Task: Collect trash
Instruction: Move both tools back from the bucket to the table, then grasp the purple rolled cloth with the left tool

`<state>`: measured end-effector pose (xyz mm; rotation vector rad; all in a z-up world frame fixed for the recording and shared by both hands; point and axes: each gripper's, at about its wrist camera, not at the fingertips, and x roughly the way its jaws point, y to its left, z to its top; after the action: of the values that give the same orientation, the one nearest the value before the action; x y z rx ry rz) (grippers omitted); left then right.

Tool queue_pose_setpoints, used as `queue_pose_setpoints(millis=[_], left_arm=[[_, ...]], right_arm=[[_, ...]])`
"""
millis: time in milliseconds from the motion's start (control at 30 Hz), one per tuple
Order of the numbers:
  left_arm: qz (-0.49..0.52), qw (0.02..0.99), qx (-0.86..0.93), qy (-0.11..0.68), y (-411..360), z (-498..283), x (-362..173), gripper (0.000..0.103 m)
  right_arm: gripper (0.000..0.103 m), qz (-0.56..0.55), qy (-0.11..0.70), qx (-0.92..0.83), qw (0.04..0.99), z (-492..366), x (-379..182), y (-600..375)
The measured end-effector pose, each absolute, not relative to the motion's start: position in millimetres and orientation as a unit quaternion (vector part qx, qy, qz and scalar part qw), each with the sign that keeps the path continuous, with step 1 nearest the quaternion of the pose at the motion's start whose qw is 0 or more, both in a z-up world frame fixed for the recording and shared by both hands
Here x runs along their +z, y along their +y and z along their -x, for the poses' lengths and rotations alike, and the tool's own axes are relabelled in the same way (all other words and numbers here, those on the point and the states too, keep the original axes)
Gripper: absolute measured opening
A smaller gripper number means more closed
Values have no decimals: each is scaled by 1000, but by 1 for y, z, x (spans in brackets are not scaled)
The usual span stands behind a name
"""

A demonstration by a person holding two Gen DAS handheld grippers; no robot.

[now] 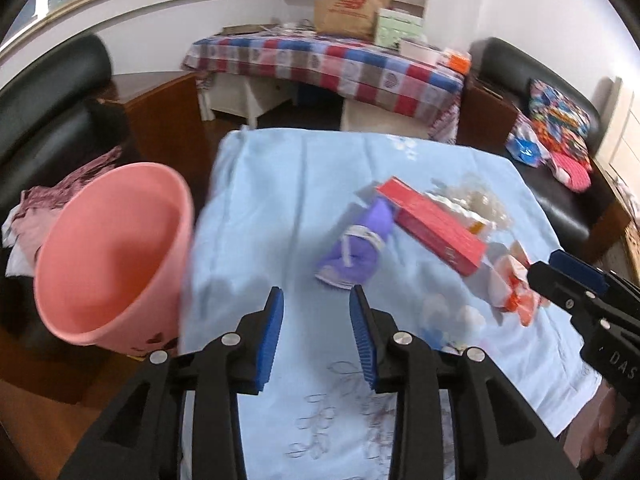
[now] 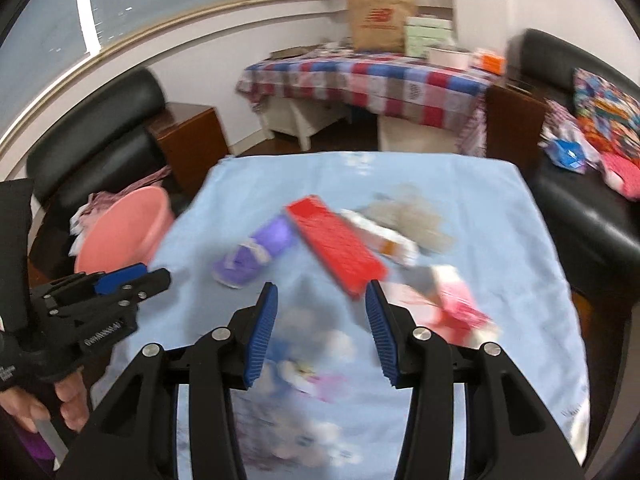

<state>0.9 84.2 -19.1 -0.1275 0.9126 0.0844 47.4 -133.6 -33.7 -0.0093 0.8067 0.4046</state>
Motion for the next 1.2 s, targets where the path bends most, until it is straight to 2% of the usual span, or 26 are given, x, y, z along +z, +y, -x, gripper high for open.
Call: queue_pose_setpoints(millis=[633,1200], left_arm=[[44,877,-8,478,38,-25,-38,34],[5,877,-20,481,7,-65,-28,34]], right_arm=[[47,-34,408,133,903,-47,-59,-235],[49,-24,422,176,889,-88,-62,-229]])
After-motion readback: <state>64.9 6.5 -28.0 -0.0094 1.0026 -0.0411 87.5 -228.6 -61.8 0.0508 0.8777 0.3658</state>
